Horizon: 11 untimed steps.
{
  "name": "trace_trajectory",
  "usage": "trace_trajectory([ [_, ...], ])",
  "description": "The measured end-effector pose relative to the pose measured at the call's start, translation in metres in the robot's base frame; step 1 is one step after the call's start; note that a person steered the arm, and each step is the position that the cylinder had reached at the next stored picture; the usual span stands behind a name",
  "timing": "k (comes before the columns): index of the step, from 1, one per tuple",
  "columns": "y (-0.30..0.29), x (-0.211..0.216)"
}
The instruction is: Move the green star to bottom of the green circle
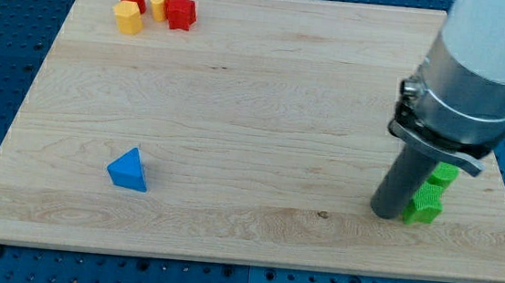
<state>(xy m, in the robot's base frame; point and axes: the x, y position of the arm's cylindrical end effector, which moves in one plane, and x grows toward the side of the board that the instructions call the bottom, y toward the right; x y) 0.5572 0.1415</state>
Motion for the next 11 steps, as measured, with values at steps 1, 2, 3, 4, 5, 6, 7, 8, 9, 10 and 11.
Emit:
trace_trajectory([
  [1,-0.013,0.000],
  [2,-0.017,-0.002],
  [3,-0.009,-0.045],
  [4,-0.001,-0.056],
  [5,0.014,-0.029],
  [6,0.020,-0.024],
  [7,0.026,-0.020],
  [8,0.030,-0.016],
  [9,0.033,-0.007],
  [10,0.039,0.001],
  [11,0.028,-0.002],
])
